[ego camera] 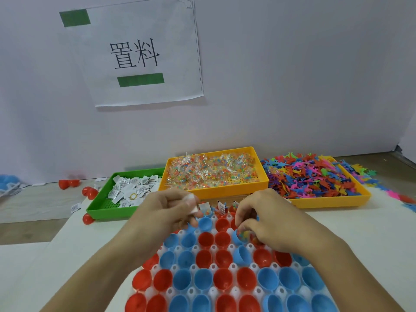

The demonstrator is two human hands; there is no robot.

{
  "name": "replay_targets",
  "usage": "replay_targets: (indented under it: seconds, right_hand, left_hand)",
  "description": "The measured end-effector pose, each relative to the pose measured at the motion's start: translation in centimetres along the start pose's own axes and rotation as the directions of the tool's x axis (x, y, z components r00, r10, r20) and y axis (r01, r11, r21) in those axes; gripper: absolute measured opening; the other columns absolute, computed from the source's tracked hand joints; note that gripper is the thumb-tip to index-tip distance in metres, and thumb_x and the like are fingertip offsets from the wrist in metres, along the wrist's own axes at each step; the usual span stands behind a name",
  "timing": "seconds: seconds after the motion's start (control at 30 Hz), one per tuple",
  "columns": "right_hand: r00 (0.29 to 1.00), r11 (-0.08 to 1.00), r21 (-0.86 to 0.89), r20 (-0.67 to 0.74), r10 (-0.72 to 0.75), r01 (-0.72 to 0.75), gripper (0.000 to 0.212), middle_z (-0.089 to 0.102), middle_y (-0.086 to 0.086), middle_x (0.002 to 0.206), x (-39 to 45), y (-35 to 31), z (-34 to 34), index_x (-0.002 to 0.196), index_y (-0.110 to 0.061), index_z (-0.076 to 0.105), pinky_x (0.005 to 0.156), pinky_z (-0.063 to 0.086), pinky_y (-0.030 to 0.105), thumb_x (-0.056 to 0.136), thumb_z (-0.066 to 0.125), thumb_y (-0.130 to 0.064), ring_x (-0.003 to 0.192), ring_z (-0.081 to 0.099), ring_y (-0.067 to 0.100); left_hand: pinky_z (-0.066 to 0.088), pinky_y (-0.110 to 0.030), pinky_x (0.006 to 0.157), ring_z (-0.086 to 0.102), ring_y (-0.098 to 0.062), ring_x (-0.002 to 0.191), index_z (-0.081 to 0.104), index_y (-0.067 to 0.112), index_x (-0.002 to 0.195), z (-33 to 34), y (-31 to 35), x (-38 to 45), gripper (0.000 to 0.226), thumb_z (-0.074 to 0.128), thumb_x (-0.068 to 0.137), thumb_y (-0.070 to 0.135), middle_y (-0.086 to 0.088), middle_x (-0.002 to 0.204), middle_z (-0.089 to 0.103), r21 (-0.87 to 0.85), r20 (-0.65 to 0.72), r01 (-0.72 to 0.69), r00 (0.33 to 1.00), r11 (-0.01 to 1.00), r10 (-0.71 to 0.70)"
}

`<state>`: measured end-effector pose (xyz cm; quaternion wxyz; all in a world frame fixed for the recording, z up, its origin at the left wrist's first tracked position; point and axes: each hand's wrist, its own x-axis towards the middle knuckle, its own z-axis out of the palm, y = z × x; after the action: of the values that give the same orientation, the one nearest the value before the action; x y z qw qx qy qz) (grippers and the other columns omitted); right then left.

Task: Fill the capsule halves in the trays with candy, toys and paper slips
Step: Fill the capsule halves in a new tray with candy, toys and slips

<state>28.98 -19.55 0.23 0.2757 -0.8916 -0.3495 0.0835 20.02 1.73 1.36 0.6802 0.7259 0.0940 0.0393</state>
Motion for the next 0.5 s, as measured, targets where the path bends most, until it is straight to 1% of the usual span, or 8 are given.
replay_targets:
  seconds: [0.07,0.1,0.13,0.2,0.27,0.33,0.43,0.5]
  right_hand:
    - [1.000,1.000,0.002,0.005,-0.002,0.002,0.018,0.068,-0.018,0.084,0.0,0.0,0.0,0.082,-0.027,0.075,0.066,0.053,0.016,0.091,0.067,-0.014,0.082,0.062,-0.008]
    - [1.000,1.000,0.005,0.008,-0.002,0.002,0.018,0.068,-0.018,0.084,0.1,0.0,0.1,0.082,-0.026,0.075,0.065,0.053,0.016,0.092,0.066,-0.014,0.083,0.062,-0.010]
    - [1.000,1.000,0.005,0.010,-0.002,0.002,0.018,0.068,-0.018,0.084,0.1,0.0,0.1,0.082,-0.026,0.075,0.065,0.053,0.016,0.092,0.066,-0.013,0.084,0.061,-0.012]
    - [1.000,1.000,0.004,0.012,-0.002,0.002,0.019,0.067,-0.018,0.083,0.1,0.1,0.1,0.081,-0.026,0.075,0.064,0.052,0.016,0.092,0.066,-0.013,0.084,0.060,-0.014]
    - [1.000,1.000,0.002,0.016,-0.002,0.002,0.019,0.067,-0.018,0.082,0.1,0.1,0.0,0.081,-0.026,0.074,0.063,0.050,0.014,0.092,0.066,-0.013,0.083,0.059,-0.013]
    - [1.000,1.000,-0.004,0.017,-0.006,0.006,0.020,0.067,-0.018,0.083,0.1,0.0,0.0,0.081,-0.027,0.073,0.065,0.052,0.016,0.092,0.065,-0.013,0.082,0.060,-0.012]
    - [1.000,1.000,-0.020,0.011,-0.010,0.011,0.020,0.066,-0.017,0.085,0.1,0.0,0.0,0.081,-0.026,0.073,0.072,0.057,0.022,0.092,0.063,-0.012,0.080,0.062,-0.007]
    - [1.000,1.000,-0.025,0.009,-0.015,0.015,0.021,0.065,-0.017,0.085,0.1,0.0,0.1,0.081,-0.025,0.072,0.071,0.057,0.023,0.092,0.063,-0.011,0.078,0.061,-0.008]
  left_hand:
    - [0.050,-0.020,0.059,0.068,-0.018,0.065,0.071,0.010,0.087,0.9,0.2,-0.8,0.012,0.067,0.088,0.022,-0.009,0.080,0.075,0.225,0.116,-0.128,0.988,0.966,0.104]
    - [0.049,-0.018,0.060,0.069,-0.015,0.068,0.071,0.014,0.086,1.3,0.2,-1.0,0.009,0.067,0.091,0.020,-0.003,0.080,0.075,0.339,0.169,-0.200,0.974,0.919,0.150]
    - [0.047,-0.014,0.062,0.068,-0.008,0.071,0.072,0.018,0.085,1.8,0.0,-1.1,0.009,0.067,0.092,0.019,0.004,0.081,0.074,0.456,0.218,-0.281,0.955,0.844,0.200]
    - [0.045,-0.011,0.070,0.064,-0.001,0.082,0.073,0.027,0.087,2.6,-0.4,-1.2,0.009,0.067,0.092,0.023,0.018,0.087,0.072,0.641,0.311,-0.415,0.909,0.645,0.276]
    - [0.045,-0.015,0.079,0.058,0.002,0.093,0.072,0.029,0.095,3.2,-0.9,-1.2,0.009,0.064,0.094,0.027,0.020,0.099,0.070,0.712,0.407,-0.498,0.867,0.495,0.288]
    - [0.045,-0.025,0.086,0.050,0.001,0.101,0.069,0.028,0.099,3.5,-1.5,-1.1,0.011,0.058,0.097,0.026,0.017,0.107,0.068,0.728,0.479,-0.539,0.842,0.424,0.248]
    - [0.046,-0.035,0.083,0.041,-0.004,0.100,0.064,0.027,0.102,3.6,-2.0,-1.1,0.011,0.053,0.100,0.025,0.014,0.110,0.066,0.751,0.522,-0.558,0.829,0.352,0.202]
    - [0.045,-0.034,0.081,0.039,-0.004,0.101,0.063,0.029,0.108,3.6,-2.1,-1.1,0.014,0.052,0.100,0.025,0.013,0.107,0.066,0.773,0.524,-0.560,0.829,0.298,0.197]
